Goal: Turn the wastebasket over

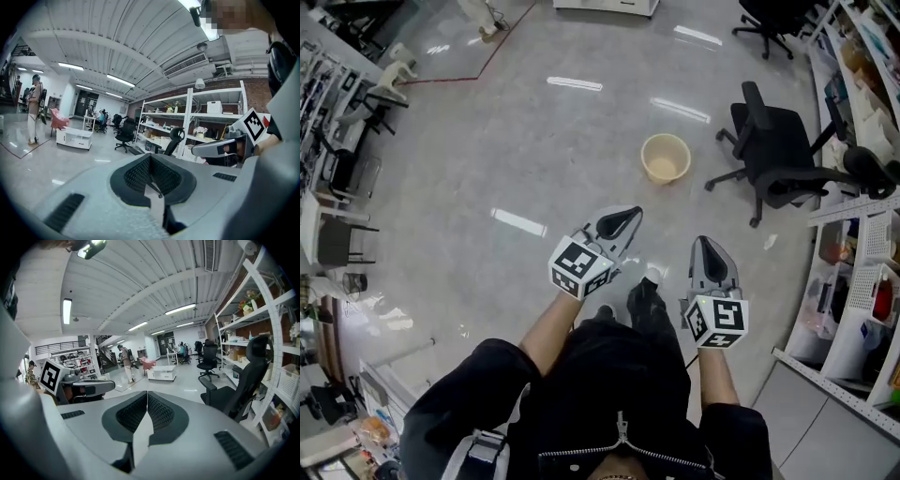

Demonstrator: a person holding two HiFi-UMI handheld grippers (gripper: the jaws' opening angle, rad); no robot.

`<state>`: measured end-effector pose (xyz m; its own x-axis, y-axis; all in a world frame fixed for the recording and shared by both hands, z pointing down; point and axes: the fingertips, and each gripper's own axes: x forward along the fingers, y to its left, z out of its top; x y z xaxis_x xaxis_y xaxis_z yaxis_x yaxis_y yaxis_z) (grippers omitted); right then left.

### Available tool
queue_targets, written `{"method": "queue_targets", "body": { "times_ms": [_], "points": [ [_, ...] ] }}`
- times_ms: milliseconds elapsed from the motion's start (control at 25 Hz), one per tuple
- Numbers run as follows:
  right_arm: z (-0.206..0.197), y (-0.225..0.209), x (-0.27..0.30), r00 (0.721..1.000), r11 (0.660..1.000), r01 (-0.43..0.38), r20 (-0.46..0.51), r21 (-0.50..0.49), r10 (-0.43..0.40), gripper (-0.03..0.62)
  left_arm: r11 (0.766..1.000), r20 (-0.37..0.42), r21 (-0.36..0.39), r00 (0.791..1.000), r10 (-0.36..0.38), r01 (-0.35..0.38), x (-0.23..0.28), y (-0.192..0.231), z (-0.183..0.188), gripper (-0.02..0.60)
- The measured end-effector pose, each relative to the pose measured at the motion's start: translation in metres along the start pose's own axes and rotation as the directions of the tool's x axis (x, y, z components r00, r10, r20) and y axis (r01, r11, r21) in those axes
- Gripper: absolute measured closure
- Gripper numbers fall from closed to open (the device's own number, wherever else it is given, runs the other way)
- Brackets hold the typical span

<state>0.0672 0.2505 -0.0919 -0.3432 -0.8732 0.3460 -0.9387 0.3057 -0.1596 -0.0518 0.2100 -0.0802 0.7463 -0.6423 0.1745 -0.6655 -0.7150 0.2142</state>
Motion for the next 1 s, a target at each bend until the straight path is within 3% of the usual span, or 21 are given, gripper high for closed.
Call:
{"method": "queue_targets", "body": {
  "times_ms": [240, 480, 680, 1000],
  "points": [
    [0.022, -0.016, 0.046, 0.997, 0.997, -0.071, -0.002, 0.001, 0.071, 0.583, 0.999, -0.001, 0.027, 0.999, 0.043, -0.043, 0.029, 0.025, 0.022, 0.577],
    [0.021, -0.034, 0.084, 0.997, 0.997, -0.076, -0.033, 0.031, 0.077, 0.583, 0.999, -0.038, 0.01, 0.998, 0.05, -0.049, 0.054, 0.054, 0.013, 0.577],
    [0.028, -0.049, 0.111, 0.996, 0.997, -0.053, -0.069, 0.053, 0.056, 0.583, 0.999, -0.06, -0.022, 0.998, 0.023, -0.024, 0.077, 0.08, 0.013, 0.577],
    [0.04, -0.067, 0.181, 0.99, 0.996, -0.059, -0.122, 0.059, 0.066, 0.583, 1.0, -0.073, 0.019, 0.997, -0.015, 0.016, 0.111, 0.159, 0.025, 0.577]
  ]
}}
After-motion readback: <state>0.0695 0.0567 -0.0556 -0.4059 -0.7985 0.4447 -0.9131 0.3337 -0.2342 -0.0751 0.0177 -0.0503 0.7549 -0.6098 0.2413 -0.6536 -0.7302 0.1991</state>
